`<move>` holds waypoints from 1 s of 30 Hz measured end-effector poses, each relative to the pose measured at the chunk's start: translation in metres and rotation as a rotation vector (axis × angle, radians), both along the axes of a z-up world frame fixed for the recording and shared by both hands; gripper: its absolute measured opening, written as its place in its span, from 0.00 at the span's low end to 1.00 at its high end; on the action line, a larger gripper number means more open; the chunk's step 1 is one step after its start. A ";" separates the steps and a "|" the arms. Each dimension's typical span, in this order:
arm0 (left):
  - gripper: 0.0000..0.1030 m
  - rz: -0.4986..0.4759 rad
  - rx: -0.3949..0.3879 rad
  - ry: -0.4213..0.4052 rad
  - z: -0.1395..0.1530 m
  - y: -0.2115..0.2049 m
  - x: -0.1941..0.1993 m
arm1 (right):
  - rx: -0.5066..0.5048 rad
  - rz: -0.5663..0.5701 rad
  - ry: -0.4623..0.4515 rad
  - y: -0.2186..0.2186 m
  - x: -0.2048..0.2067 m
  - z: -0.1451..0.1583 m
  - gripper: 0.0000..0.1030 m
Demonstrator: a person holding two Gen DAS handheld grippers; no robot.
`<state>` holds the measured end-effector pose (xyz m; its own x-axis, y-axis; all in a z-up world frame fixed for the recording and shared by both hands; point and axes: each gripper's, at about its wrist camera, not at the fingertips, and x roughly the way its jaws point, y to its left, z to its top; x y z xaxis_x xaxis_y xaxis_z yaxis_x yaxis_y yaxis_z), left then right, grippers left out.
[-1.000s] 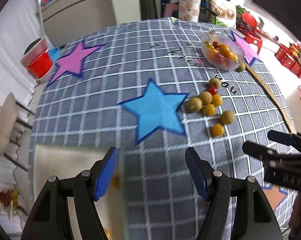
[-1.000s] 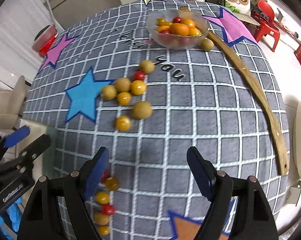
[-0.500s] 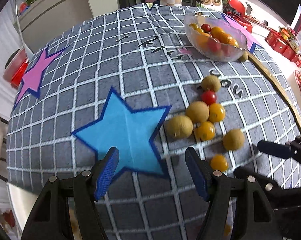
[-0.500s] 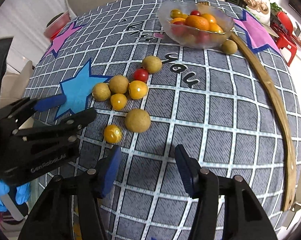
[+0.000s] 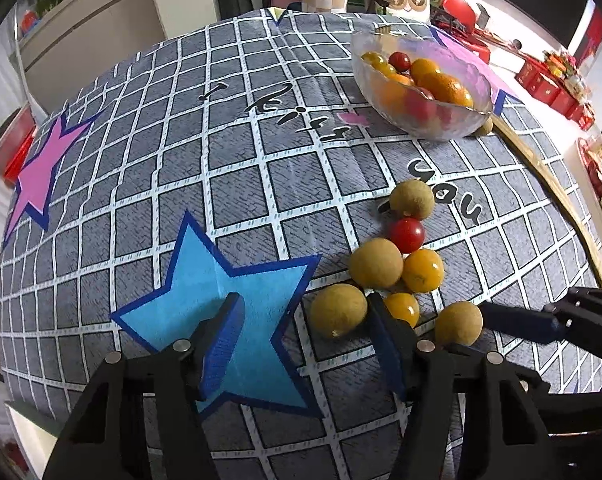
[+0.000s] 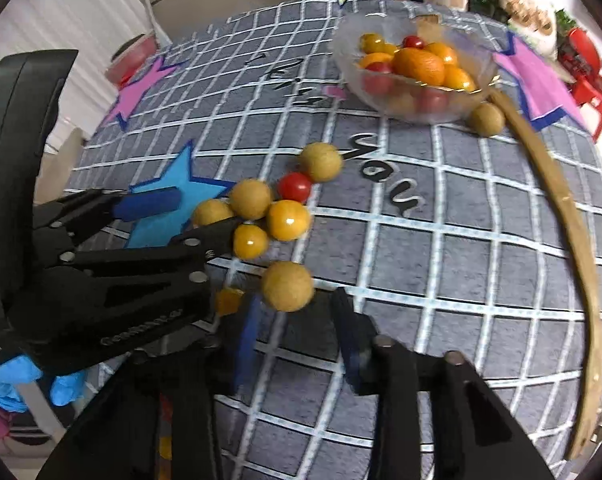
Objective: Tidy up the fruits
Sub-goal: 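Return both tools to the cloth and approach the yellow fruits, then grasp a brownish round fruit with the left tool while the right tool grasps another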
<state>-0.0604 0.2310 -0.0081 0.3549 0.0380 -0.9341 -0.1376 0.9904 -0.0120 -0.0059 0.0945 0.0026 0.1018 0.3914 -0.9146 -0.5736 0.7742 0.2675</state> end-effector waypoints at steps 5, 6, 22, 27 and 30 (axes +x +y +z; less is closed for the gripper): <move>0.35 -0.026 -0.011 -0.002 0.001 -0.003 0.002 | 0.005 -0.001 0.005 0.003 0.000 0.001 0.27; 0.27 -0.032 -0.010 -0.003 0.002 -0.004 0.004 | 0.006 -0.006 0.007 -0.001 -0.002 0.002 0.27; 0.27 0.032 -0.061 -0.031 0.034 -0.005 -0.043 | 0.022 -0.077 0.073 -0.034 -0.023 0.020 0.28; 0.27 0.063 -0.059 -0.048 0.048 -0.003 -0.070 | 0.019 -0.062 0.069 -0.037 -0.037 0.031 0.28; 0.27 0.098 -0.063 -0.054 0.056 0.004 -0.089 | 0.022 -0.048 0.069 -0.031 -0.046 0.037 0.28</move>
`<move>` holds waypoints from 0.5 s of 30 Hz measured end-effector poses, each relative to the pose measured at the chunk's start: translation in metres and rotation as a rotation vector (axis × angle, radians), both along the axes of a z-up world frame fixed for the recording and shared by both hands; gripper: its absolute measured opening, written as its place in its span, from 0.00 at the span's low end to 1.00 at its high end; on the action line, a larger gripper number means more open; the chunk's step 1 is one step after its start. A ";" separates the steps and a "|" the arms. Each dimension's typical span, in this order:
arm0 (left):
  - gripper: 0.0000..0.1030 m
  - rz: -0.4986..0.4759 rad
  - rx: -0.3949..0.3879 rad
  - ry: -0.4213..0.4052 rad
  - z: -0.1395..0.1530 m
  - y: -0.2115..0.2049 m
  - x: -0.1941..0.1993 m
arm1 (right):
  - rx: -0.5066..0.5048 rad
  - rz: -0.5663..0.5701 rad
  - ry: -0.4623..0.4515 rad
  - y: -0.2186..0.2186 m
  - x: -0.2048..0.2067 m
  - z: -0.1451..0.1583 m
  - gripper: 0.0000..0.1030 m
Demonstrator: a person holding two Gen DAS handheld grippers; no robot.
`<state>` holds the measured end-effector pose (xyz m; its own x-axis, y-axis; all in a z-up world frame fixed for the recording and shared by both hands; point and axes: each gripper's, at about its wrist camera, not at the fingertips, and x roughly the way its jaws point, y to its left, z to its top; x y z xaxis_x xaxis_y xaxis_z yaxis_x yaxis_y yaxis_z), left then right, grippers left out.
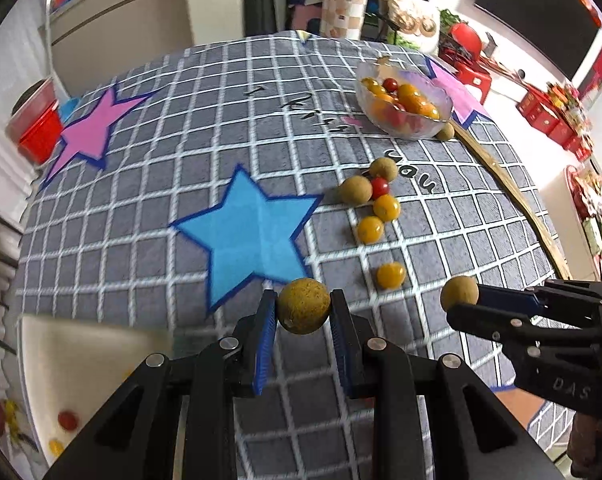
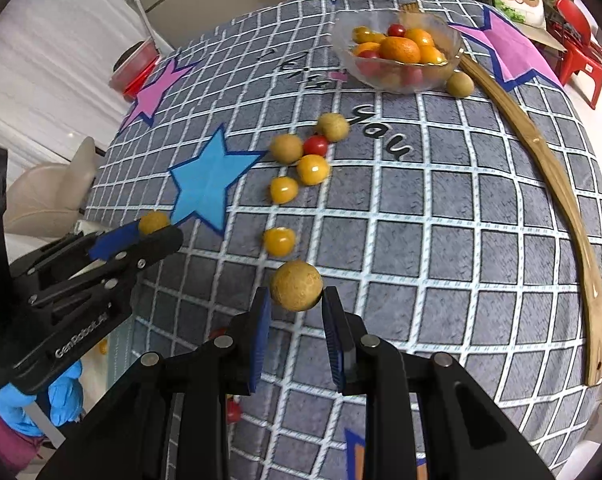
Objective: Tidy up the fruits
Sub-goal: 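Grasp a brownish round fruit with the left tool while the right tool grasps another, then carry both brownish fruits into the white tray and open both tools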
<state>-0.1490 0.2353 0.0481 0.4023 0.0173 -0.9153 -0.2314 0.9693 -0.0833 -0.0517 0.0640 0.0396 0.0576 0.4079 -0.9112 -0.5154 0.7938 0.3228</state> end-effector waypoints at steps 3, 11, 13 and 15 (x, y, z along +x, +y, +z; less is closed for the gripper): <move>0.27 0.039 0.006 -0.008 0.007 0.010 -0.020 | 0.004 0.023 0.004 0.013 -0.009 0.003 0.28; 0.27 0.171 0.025 0.000 0.016 0.051 -0.080 | 0.014 0.118 0.006 0.055 -0.041 0.013 0.28; 0.27 0.203 0.032 0.005 0.016 0.061 -0.095 | 0.019 0.149 0.005 0.070 -0.050 0.016 0.28; 0.27 0.238 0.042 0.013 0.015 0.073 -0.111 | 0.022 0.174 0.005 0.082 -0.058 0.018 0.28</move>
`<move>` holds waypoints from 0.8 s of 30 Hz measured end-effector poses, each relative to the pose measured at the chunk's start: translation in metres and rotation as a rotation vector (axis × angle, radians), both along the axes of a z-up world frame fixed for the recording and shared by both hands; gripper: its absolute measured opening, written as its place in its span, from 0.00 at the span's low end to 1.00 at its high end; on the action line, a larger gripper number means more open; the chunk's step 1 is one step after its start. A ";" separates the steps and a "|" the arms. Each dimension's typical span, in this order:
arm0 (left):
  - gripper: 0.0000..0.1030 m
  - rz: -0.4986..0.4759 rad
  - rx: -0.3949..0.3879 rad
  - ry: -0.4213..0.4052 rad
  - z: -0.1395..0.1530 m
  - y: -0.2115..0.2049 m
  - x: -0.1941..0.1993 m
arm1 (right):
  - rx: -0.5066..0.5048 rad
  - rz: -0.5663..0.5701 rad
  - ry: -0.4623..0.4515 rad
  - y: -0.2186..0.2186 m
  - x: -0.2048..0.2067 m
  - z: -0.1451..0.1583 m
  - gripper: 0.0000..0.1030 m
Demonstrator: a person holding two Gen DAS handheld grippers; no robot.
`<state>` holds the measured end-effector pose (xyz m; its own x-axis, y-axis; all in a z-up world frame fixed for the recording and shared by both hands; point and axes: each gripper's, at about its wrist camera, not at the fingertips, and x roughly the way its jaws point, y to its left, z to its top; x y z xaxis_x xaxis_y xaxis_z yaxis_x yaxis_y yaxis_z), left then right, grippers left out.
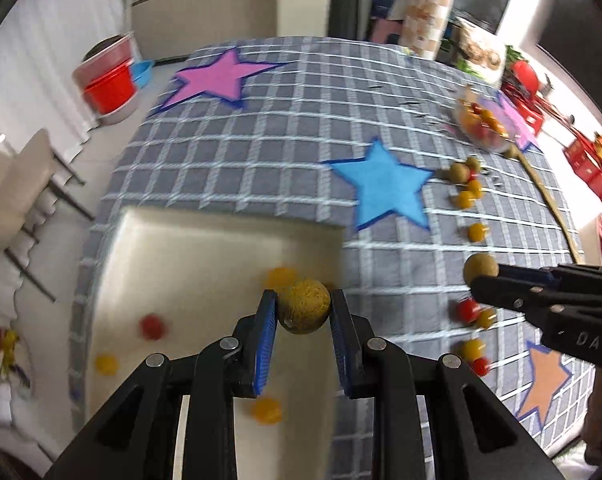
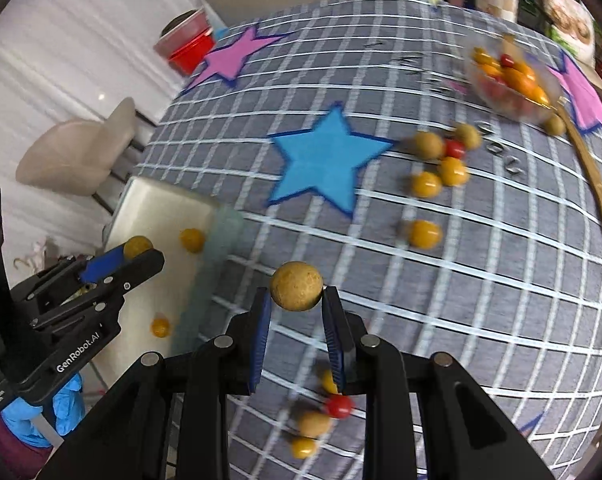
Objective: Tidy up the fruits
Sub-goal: 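Carry both brownish fruits into the white tray and open both tools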
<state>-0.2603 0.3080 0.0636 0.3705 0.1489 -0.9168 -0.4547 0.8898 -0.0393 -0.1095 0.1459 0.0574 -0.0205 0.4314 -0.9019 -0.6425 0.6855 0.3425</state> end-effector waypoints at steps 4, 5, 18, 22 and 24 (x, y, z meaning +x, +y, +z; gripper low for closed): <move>0.27 0.076 0.007 0.020 -0.005 0.022 -0.031 | 0.004 0.058 0.002 0.028 -0.019 0.003 0.28; 0.27 0.094 0.015 0.029 -0.007 0.028 -0.040 | 0.006 0.077 0.002 0.037 -0.025 0.003 0.28; 0.27 0.229 0.028 0.102 -0.043 0.068 -0.092 | -0.027 0.202 0.059 0.118 -0.069 -0.021 0.28; 0.27 0.236 0.027 0.112 -0.050 0.070 -0.095 | -0.044 0.223 0.071 0.134 -0.074 -0.033 0.28; 0.27 0.245 0.017 0.112 -0.052 0.071 -0.096 | -0.054 0.235 0.071 0.143 -0.077 -0.039 0.28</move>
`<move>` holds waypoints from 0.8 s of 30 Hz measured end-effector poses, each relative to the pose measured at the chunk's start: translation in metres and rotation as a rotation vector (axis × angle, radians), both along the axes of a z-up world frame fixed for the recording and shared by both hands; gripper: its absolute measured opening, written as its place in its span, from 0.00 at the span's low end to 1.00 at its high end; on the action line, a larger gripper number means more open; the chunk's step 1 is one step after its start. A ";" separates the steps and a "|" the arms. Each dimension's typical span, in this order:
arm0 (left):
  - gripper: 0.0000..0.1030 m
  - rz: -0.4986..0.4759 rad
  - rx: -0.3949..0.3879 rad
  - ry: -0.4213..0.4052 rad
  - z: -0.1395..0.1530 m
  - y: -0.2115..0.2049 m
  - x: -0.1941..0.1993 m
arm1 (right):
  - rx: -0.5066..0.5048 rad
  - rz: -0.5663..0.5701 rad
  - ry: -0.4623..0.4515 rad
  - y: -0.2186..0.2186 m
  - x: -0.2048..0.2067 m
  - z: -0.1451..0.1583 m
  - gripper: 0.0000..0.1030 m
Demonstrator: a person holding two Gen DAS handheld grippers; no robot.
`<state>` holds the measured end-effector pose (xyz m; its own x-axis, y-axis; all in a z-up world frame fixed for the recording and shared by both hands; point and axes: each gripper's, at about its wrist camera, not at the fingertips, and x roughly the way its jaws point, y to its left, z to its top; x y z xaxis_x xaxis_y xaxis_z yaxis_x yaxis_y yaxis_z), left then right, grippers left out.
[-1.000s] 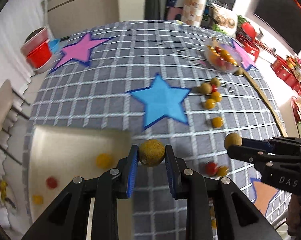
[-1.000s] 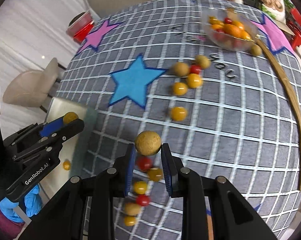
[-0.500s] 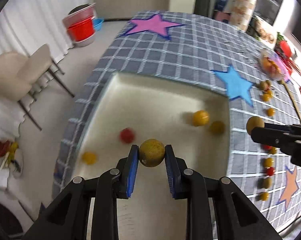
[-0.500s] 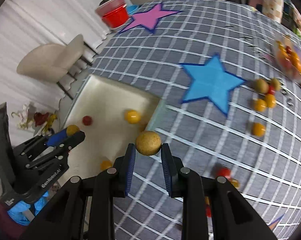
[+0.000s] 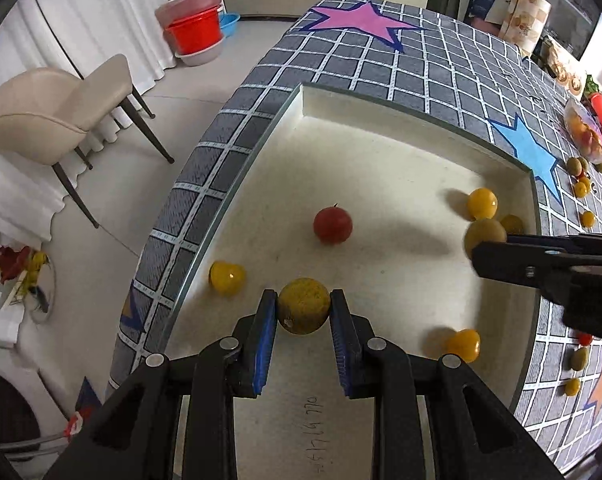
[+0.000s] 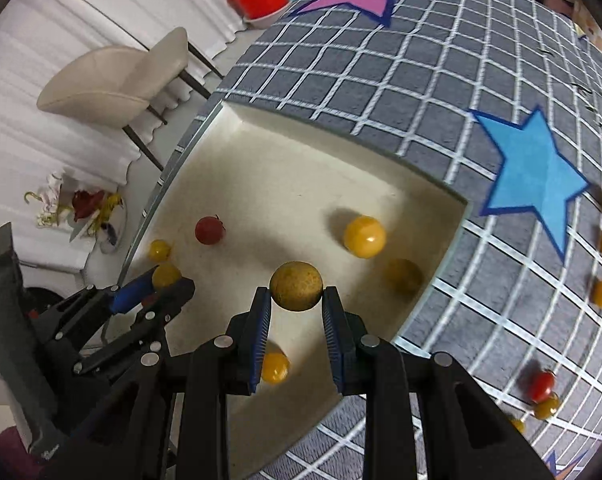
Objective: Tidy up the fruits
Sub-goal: 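Carry both brownish fruits into the white tray and open both tools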
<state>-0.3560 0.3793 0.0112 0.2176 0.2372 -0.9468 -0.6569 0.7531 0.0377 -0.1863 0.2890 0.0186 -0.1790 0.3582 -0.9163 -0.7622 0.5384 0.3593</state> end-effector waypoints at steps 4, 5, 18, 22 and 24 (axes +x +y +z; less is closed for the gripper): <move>0.27 0.005 -0.009 0.004 -0.003 0.002 0.000 | -0.021 0.011 0.002 0.010 -0.001 -0.010 0.28; 0.27 0.003 -0.010 0.006 -0.004 0.002 0.000 | -0.024 0.013 0.002 0.012 -0.001 -0.012 0.28; 0.27 0.005 -0.023 0.022 -0.011 0.003 0.004 | -0.042 0.020 0.001 0.021 -0.004 -0.025 0.28; 0.56 -0.004 0.000 0.037 -0.011 0.002 0.006 | -0.038 0.015 0.019 0.022 -0.002 -0.025 0.28; 0.78 0.013 0.034 0.027 -0.007 0.001 0.005 | -0.034 0.009 0.031 0.021 0.001 -0.025 0.35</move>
<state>-0.3514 0.3802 0.0038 0.1890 0.2715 -0.9437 -0.6650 0.7425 0.0804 -0.1854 0.3102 -0.0068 -0.2108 0.3248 -0.9220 -0.7559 0.5439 0.3644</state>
